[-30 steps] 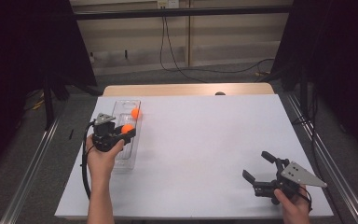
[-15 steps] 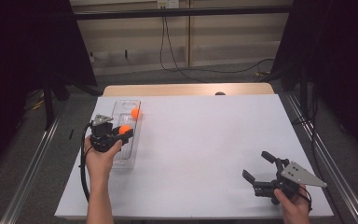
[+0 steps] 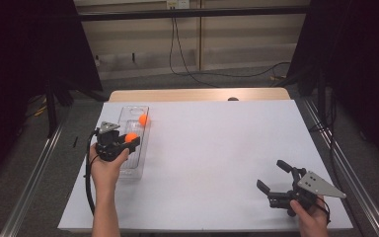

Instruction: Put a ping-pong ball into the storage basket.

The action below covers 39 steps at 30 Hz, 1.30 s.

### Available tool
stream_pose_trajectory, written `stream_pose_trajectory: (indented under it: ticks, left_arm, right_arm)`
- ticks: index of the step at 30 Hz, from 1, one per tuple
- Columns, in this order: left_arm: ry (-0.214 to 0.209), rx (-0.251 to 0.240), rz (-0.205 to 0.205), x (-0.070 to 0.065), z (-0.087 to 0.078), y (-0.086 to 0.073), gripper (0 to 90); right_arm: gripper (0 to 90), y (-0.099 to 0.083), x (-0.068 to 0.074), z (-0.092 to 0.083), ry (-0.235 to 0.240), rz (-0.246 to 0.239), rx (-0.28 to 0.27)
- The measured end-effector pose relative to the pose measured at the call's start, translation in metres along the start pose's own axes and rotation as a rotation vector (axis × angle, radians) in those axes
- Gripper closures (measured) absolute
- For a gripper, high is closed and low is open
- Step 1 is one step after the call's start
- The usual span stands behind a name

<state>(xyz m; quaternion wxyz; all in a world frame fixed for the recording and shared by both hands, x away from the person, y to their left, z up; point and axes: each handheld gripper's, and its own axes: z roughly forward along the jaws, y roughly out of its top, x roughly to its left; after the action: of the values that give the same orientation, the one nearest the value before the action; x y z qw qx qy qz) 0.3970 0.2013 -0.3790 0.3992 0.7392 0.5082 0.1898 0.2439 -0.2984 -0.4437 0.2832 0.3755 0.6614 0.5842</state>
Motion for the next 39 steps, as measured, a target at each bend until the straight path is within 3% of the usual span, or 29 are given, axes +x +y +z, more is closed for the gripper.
stream_pose_trajectory:
  ticks: [39]
  left_arm:
    - [0.049, 0.023, 0.014, 0.0017, 0.0075, -0.0047, 50.8]
  right_arm:
    - [2.9, 0.0002, 0.0, -0.0001, 0.0, 0.0, -0.002]
